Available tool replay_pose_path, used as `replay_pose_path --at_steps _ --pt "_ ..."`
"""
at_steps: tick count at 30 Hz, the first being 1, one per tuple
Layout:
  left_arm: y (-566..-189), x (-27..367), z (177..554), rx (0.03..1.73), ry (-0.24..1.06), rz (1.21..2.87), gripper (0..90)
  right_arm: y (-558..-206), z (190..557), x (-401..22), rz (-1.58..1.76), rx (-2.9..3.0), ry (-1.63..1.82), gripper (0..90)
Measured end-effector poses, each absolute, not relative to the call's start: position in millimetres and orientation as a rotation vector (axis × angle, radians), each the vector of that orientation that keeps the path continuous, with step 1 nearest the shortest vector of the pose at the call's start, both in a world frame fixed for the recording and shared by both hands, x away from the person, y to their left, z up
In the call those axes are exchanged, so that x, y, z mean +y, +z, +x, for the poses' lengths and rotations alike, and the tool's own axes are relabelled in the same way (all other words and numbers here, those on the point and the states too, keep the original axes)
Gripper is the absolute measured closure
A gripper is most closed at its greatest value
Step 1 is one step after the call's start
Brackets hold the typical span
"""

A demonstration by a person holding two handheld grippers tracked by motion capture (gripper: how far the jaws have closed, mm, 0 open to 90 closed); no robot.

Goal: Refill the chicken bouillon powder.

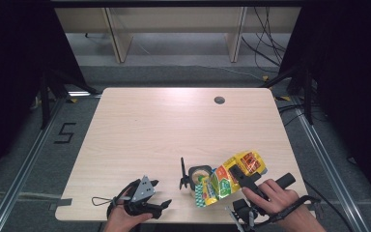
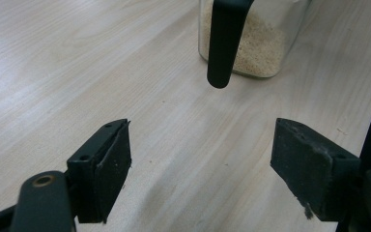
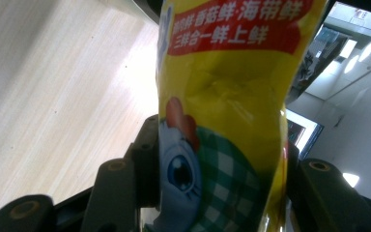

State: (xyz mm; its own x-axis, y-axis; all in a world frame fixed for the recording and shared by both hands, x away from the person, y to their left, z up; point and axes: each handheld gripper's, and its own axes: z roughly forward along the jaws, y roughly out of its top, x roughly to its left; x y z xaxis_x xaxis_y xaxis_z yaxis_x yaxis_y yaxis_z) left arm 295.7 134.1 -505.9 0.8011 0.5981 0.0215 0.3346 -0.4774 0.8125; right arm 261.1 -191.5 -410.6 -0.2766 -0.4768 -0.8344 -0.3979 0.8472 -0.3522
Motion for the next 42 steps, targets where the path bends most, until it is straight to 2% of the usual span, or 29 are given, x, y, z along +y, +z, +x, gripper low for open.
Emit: replay_pose_path --at_steps 6,10,19,20,23,30,35,42 --pt "-506.0 134.1 296.4 0.687 0.382 2.119 21.5 -411.4 259.6 -198.9 -0.558 1.924 -0.103 53.6" --pt "-505.3 134.5 296.2 0.688 0.37 2.13 21.5 -409.6 262.1 -195.2 -0.641 1.9 -0.096 53.7" --pt "-506.3 134.6 298.0 0.679 0.391 2.126 21.5 -406.1 262.1 -198.6 -0.633 1.893 -0.103 53.8" --pt "-506.1 134.1 296.8 0.689 0.38 2.124 21.5 -409.4 258.8 -200.5 -0.553 1.921 -0.097 53.7" --pt "-505.1 134.4 296.0 0.689 0.383 2.121 21.5 -407.7 261.5 -195.5 -0.647 1.895 -0.095 53.7" --pt "-506.0 134.2 297.0 0.687 0.384 2.113 21.5 -408.9 258.5 -200.0 -0.557 1.911 -0.096 53.8" --pt "-505.7 134.1 296.7 0.687 0.387 2.114 21.5 -407.7 260.2 -194.9 -0.653 1.89 -0.095 53.8" --pt "-506.6 134.2 297.4 0.687 0.383 2.115 21.5 -408.1 259.4 -199.4 -0.589 1.91 -0.108 53.8"
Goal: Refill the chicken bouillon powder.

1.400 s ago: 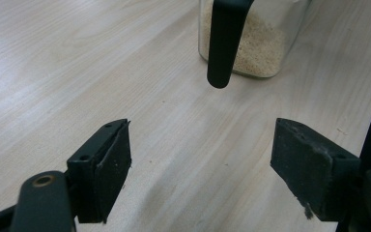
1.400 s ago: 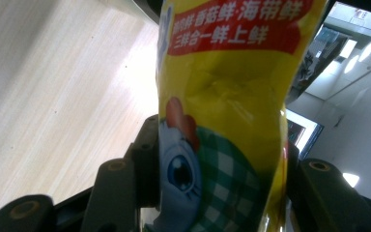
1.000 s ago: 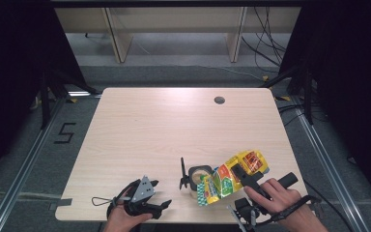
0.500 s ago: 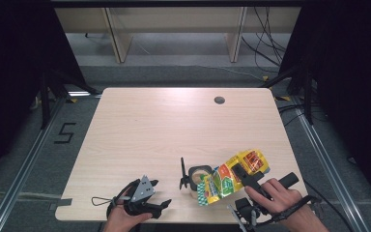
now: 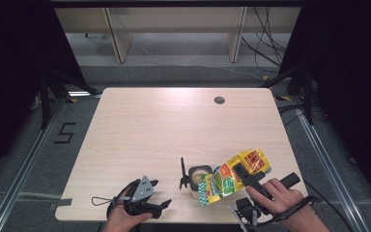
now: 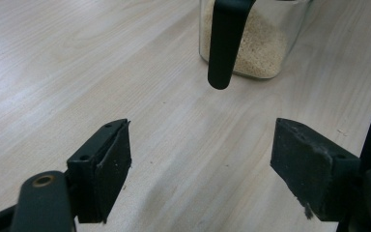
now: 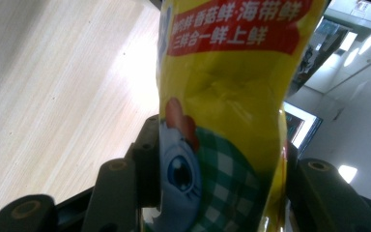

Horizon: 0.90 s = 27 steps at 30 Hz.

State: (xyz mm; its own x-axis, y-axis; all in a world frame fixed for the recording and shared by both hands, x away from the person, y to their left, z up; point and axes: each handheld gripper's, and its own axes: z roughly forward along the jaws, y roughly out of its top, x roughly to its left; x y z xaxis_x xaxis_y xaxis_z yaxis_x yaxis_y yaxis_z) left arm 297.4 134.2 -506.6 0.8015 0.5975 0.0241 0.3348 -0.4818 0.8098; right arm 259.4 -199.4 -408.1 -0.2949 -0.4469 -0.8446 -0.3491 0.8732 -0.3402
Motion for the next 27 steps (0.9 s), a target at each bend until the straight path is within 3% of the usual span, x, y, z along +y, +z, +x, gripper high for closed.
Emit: replay_pose_path --at_steps 27 --pt "-506.4 134.0 297.1 0.691 0.377 2.12 21.5 -408.6 260.7 -197.5 -0.637 1.902 -0.102 53.9"
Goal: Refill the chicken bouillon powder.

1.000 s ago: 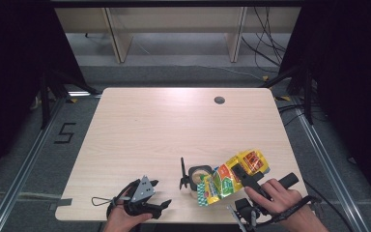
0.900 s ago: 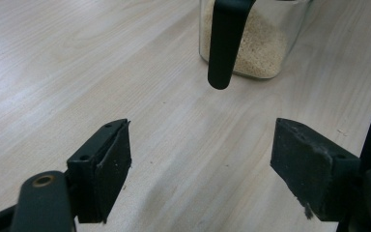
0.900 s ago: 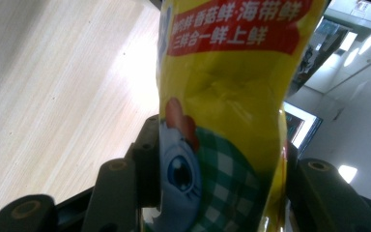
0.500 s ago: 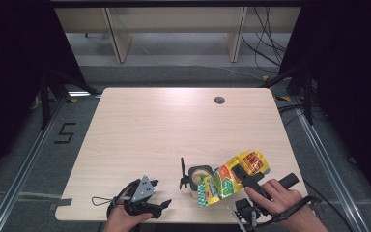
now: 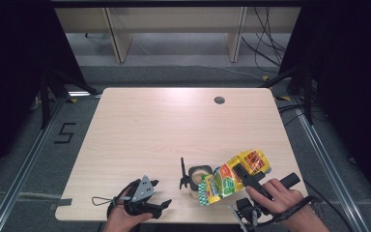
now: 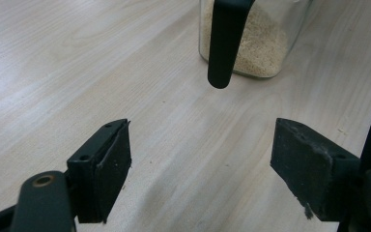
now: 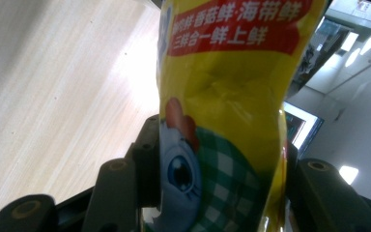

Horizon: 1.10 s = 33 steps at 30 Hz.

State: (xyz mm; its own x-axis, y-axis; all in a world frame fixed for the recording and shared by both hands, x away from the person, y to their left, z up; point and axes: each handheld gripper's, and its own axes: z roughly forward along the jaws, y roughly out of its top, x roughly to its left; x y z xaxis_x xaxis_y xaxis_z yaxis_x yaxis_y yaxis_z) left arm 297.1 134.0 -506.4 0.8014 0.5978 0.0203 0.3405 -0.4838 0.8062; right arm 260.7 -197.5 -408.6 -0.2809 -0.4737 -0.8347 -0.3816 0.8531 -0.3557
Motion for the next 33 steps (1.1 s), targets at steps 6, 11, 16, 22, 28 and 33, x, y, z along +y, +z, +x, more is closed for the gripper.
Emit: replay_pose_path --at_steps 6,11,16,22,28,33 --pt "-505.8 134.7 297.0 0.688 0.373 2.124 21.5 -408.7 260.9 -197.0 -0.636 1.903 -0.103 53.9" --pt "-505.7 134.4 296.7 0.687 0.38 2.113 21.5 -406.9 260.9 -197.5 -0.639 1.895 -0.105 53.9" --pt "-506.5 133.8 297.0 0.693 0.376 2.108 21.5 -408.2 260.6 -197.8 -0.631 1.899 -0.101 53.9" --pt "-505.8 134.5 297.2 0.688 0.362 2.127 21.5 -408.2 259.8 -194.7 -0.651 1.895 -0.107 54.0" --pt "-505.7 134.6 296.8 0.686 0.386 2.122 21.5 -408.6 260.2 -194.7 -0.641 1.896 -0.104 54.0" --pt "-506.4 134.0 297.2 0.689 0.384 2.126 21.5 -409.5 259.6 -193.9 -0.654 1.898 -0.097 54.1"
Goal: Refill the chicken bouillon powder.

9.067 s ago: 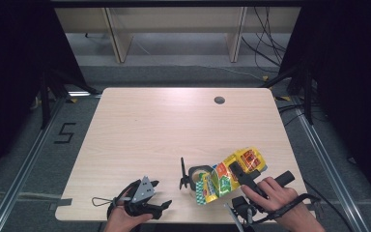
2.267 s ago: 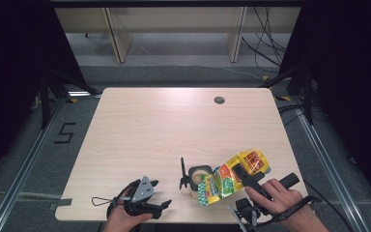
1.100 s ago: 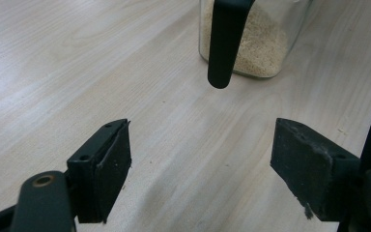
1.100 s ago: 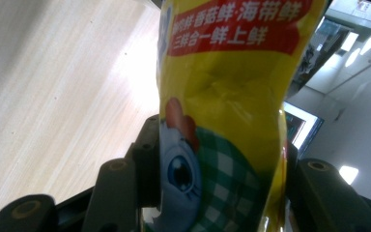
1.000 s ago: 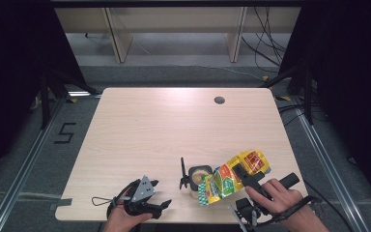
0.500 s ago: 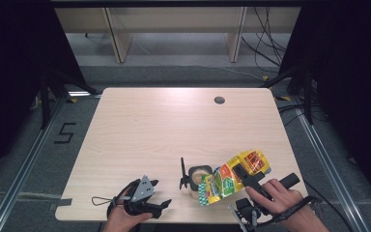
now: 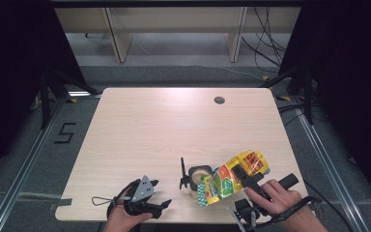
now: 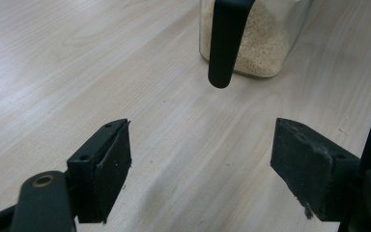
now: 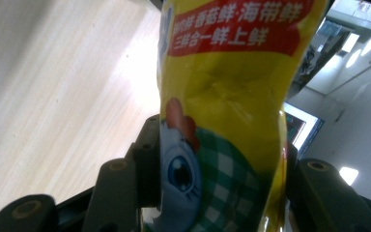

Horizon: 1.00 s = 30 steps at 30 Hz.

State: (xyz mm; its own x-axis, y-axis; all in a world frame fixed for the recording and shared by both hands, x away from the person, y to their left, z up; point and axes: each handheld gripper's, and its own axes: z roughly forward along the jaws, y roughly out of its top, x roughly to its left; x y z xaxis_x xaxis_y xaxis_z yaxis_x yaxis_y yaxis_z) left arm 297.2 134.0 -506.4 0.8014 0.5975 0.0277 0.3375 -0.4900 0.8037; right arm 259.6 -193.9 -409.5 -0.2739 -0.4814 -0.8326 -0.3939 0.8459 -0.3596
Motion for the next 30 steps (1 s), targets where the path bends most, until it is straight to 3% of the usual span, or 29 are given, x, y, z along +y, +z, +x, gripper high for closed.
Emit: replay_pose_path --at_steps 30 --pt "-505.1 135.6 297.9 0.674 0.379 2.142 21.5 -410.2 259.2 -201.2 -0.553 1.941 -0.077 55.6"
